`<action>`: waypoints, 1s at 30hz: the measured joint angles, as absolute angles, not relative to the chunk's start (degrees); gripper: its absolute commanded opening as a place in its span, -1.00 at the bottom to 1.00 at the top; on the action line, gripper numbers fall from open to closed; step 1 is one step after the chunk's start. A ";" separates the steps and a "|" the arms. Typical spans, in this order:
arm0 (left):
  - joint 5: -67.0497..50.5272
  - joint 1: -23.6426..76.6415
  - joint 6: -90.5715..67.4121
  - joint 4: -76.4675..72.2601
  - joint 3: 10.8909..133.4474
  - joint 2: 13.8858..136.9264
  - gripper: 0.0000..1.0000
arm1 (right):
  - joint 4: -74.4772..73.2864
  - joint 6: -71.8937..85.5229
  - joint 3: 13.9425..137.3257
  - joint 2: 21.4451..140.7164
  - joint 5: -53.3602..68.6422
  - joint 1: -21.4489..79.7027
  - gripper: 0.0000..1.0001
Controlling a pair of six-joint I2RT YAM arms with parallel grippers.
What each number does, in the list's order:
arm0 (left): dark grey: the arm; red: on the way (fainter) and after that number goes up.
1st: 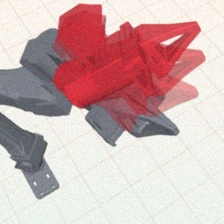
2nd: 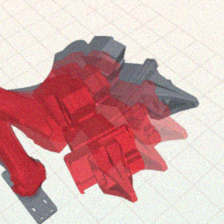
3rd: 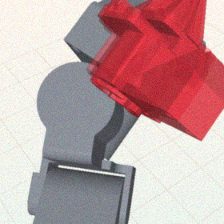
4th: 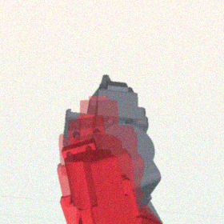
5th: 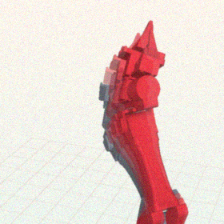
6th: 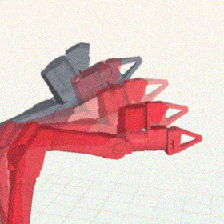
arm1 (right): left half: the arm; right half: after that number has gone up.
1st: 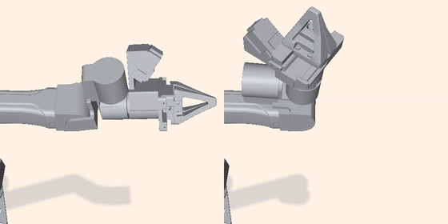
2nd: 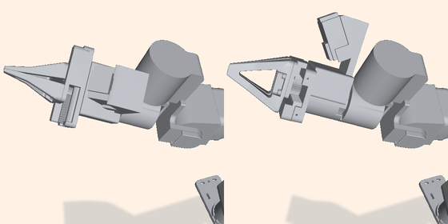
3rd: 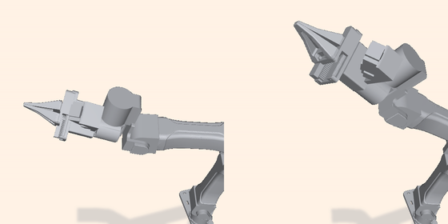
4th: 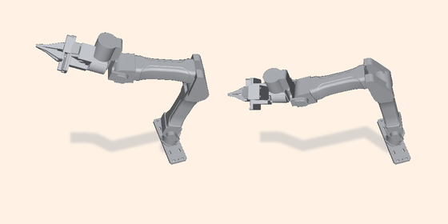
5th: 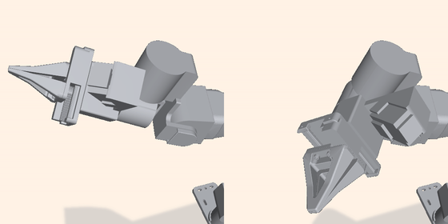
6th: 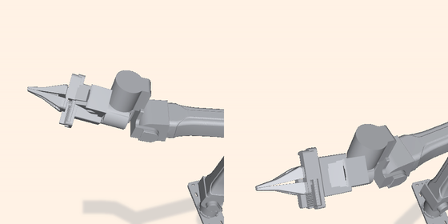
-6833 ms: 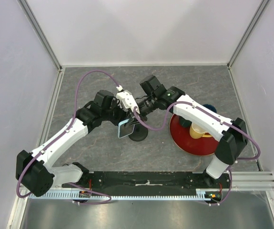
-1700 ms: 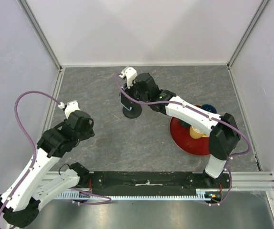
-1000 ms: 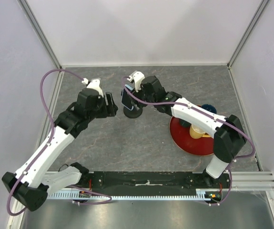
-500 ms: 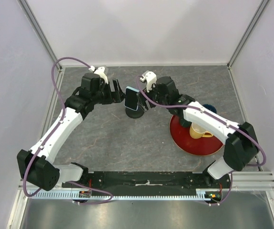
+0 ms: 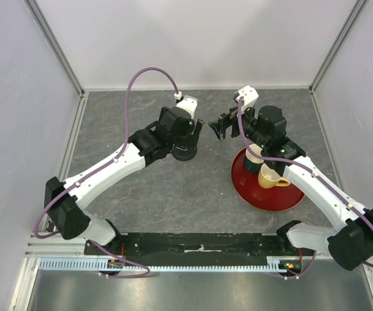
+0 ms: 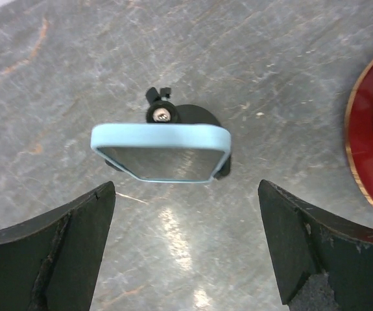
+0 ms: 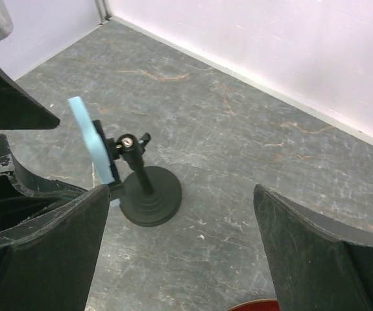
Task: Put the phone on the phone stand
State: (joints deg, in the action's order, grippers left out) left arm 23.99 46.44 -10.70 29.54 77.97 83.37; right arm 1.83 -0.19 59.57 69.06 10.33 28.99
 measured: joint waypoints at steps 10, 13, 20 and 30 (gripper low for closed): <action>26.26 45.52 -3.46 33.58 85.08 89.30 0.97 | 3.86 3.29 56.90 69.08 14.22 22.28 0.96; 24.36 44.21 -3.44 34.11 86.02 89.30 0.96 | 4.36 3.73 56.71 69.10 15.59 21.43 0.96; 20.25 42.17 -3.42 34.20 86.37 89.71 0.94 | 5.54 4.36 56.62 69.10 17.54 20.64 0.96; 18.94 42.17 -3.46 34.13 86.67 92.16 0.84 | 6.59 4.73 55.96 69.14 19.25 20.34 0.96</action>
